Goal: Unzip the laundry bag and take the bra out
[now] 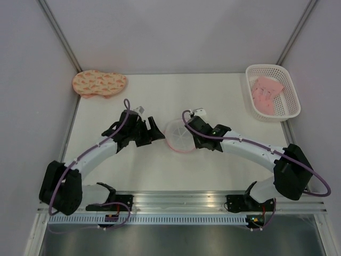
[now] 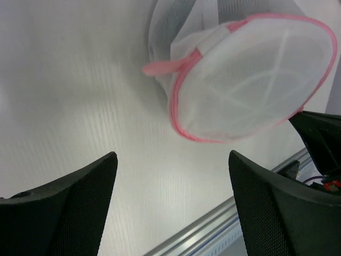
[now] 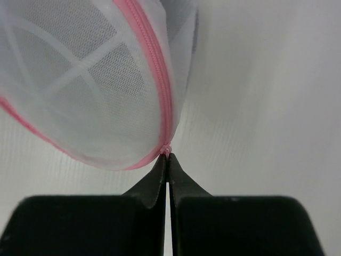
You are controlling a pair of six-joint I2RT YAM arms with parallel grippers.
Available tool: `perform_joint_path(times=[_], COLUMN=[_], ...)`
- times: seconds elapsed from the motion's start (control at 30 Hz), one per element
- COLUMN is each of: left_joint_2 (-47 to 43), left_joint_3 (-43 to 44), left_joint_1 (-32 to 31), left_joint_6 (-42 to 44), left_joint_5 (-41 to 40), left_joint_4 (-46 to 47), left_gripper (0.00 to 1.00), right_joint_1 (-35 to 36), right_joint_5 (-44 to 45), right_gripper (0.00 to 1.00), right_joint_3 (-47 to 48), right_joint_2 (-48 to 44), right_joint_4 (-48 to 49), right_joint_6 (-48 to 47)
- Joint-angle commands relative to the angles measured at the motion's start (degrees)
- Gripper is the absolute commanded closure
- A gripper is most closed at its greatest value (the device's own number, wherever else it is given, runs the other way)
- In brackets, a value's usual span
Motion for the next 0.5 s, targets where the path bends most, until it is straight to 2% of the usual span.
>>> perform_joint_path(times=[0.0,0.07,0.1,0.2,0.3,0.47], left_joint_2=[-12.79,-20.09,-22.2,-28.36,-31.45,-30.76], left_joint_3=[-8.97,-12.51,-15.23,-19.28,-21.58,-25.0], left_joint_1=[0.19,-0.34,-0.6,-1.83,-3.41,-4.91], left_joint_6=[-10.53,-13.19,-15.46,-20.12,-23.48,-28.04], left_joint_5=[-5.32,-3.84,-3.22,-0.67,0.65,-0.4], left_joint_4=[-1.14,-0.61,-0.61,-0.17,0.79,4.48], left_gripper=[0.11,0.11,0.1,0.1,0.09,0.09], right_joint_1=[1.31,2.46,2.63,4.04,4.92,5.71], right_joint_5=[-9.11,-19.04,-30.41,-45.32,-50.28,-49.6], right_gripper=[1.0,0.99,1.0,0.99,1.0,0.99], right_joint_3=[-0.43,-0.69,-0.95,-0.69,-1.48,-2.63], right_joint_2=[-1.76,-1.85,-1.5,-0.27,0.52,0.69], right_joint_4=[1.38,5.15,6.82,13.76,19.82,23.98], right_joint_6=[-2.4,-3.64,-4.6,-3.21,1.43,3.74])
